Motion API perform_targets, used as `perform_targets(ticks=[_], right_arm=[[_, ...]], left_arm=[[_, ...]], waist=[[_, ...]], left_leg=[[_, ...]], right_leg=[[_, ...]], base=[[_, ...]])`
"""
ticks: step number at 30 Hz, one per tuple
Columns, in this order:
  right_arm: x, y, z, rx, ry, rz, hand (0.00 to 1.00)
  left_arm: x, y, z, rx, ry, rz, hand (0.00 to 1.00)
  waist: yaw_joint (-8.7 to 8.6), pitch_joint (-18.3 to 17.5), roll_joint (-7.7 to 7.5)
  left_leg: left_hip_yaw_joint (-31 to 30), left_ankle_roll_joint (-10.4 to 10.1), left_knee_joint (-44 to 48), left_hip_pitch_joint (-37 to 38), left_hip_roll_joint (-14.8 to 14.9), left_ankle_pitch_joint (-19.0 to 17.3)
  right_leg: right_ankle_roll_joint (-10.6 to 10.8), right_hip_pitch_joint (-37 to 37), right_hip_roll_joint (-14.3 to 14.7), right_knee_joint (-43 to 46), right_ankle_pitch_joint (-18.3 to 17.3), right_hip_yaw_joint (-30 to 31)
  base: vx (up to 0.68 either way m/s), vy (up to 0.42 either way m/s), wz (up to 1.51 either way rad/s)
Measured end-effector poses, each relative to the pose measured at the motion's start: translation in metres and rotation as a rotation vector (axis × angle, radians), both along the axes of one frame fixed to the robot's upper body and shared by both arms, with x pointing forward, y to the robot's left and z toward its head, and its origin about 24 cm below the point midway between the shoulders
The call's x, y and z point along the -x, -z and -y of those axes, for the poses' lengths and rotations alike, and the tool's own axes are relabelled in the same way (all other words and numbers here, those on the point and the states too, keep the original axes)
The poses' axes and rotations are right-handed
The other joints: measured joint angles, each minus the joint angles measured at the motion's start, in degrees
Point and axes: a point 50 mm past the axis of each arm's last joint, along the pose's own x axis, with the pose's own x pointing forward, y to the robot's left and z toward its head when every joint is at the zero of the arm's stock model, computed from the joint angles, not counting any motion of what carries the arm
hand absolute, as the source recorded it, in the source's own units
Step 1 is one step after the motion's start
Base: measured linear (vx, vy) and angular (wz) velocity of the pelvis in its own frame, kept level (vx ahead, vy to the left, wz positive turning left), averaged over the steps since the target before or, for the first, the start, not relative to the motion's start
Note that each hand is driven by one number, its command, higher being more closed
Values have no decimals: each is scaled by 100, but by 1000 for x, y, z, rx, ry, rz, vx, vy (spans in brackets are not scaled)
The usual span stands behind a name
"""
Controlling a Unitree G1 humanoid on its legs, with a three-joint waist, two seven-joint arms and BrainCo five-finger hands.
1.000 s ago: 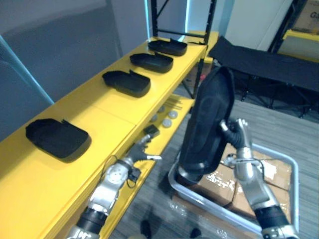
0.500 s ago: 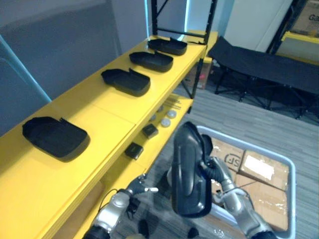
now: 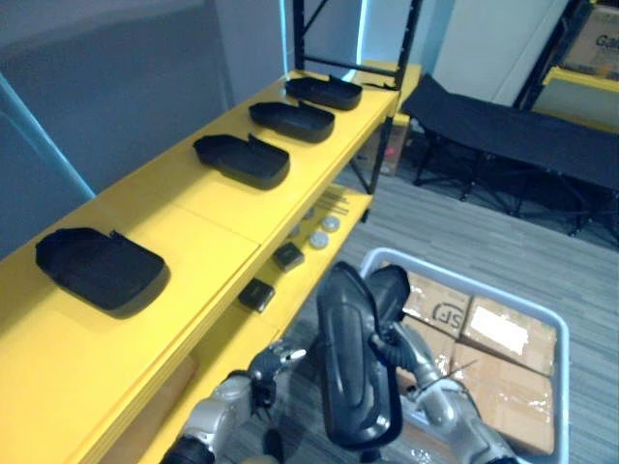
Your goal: Walk over and take plastic housings, then place them on the shelf
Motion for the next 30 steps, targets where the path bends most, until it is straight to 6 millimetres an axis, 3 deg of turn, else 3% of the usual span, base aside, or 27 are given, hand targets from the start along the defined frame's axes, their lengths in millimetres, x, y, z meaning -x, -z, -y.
perform_targets(ticks=[7,14,22,30], right_arm=[[3,5,7,10,27,-25,100],[3,4,10,0,24,-10,100],[2,4,7,1,4,-12,100],[5,7,0,26,-58,-35,100]], left_arm=[[-3,1,-15,28,-81,-9,0],[-3,-2,-13,86,-71,-3,0],[-8,-16,0,217,-21,41,0],[-6,-32,24,289,146,99,0]], waist=[[0,2,-5],[4,2,-5],[6,1,-5],[5,0,-7]], left_leg=[[6,8,0,46,-9,-48],[2,23,1,50,-17,-40],[-9,24,1,66,-30,-38],[-73,27,1,82,-46,-35]], right_leg=[[10,47,-36,-1,-8,3],[32,54,-27,0,-11,-7],[31,68,-28,7,-11,-16],[14,99,-51,4,-30,-42]], base=[[0,0,0],[0,0,0],[0,0,0],[0,-2,1]])
